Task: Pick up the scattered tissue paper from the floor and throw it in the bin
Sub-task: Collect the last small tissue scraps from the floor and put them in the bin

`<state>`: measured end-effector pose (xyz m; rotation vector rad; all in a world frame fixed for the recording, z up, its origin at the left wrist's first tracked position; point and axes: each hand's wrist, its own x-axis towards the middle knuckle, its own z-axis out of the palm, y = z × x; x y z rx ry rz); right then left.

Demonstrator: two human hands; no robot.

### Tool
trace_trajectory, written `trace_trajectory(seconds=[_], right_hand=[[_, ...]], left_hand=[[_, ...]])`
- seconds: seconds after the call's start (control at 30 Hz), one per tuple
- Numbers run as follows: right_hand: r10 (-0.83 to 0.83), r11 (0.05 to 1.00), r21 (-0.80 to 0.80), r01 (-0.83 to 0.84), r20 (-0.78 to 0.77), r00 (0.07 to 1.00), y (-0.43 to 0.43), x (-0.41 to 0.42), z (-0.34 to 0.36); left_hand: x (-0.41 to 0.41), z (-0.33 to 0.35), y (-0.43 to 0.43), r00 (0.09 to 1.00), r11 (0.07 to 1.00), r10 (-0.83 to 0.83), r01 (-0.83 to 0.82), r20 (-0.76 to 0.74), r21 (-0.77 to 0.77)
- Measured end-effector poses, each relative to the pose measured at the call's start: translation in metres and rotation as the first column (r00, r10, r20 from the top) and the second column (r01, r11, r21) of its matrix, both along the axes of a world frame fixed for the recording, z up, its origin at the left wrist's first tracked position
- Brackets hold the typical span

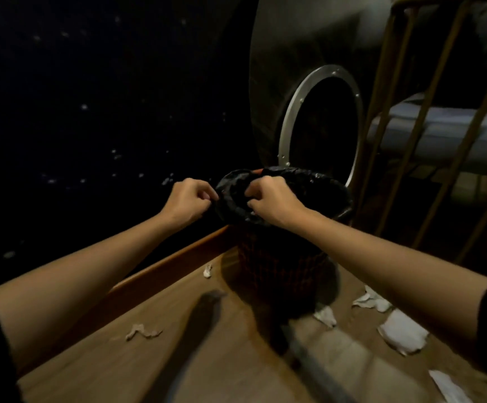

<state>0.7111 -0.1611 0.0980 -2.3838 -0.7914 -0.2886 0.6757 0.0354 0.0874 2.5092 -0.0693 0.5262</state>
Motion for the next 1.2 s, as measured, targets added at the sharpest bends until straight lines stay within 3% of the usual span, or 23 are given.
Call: trace_trajectory(seconds=[0.17,0.3,0.43,0.5,0.67,0.77,0.83,0.93,1.2], right_hand=[[0.163,0.970,-0.175,-0.167,-0.036,0.986,0.089,-0.029,-0.069],[0.040,0.957,-0.270,-0.105,-0.235,0.971,0.125,-0.008,-0.169],[-0.069,0.959,-0.281,-0.044,-0.379,0.923,0.152,0.020,-0.248],[-0.106,0.938,-0.346,-0.030,-0.367,0.924,0.167,0.036,-0.273],[-0.196,0.870,-0.492,0.043,-0.264,0.944,0.189,0.064,-0.306],[-0.322,0.896,-0.366,0.251,-0.145,0.936,0.192,0.040,-0.312],[-0.315,0.928,-0.234,0.289,-0.083,0.945,0.191,0.005,-0.318],[-0.222,0.971,-0.108,0.214,-0.066,0.973,0.184,-0.040,-0.323],[0.020,1.000,0.003,-0.021,-0.302,0.953,0.263,-0.098,-0.302]], left_hand=[[-0.034,-0.105,0.071,0.954,0.983,0.036,0.021,-0.298,0.183],[-0.070,-0.200,0.114,0.859,0.916,0.099,0.119,-0.502,0.383],[-0.088,-0.256,0.147,0.792,0.923,0.074,0.176,-0.606,0.343],[-0.091,-0.274,0.155,0.807,0.937,0.044,0.172,-0.590,0.304],[-0.109,-0.293,0.155,0.938,0.965,0.006,0.085,-0.346,0.249],[-0.123,-0.295,0.158,0.957,0.965,-0.011,0.086,-0.290,0.247],[-0.132,-0.291,0.167,0.953,0.976,-0.009,0.075,-0.303,0.206],[-0.151,-0.277,0.191,0.947,0.986,0.044,0.010,-0.318,0.167],[-0.244,-0.225,0.260,0.915,0.942,0.311,-0.261,-0.255,0.213]])
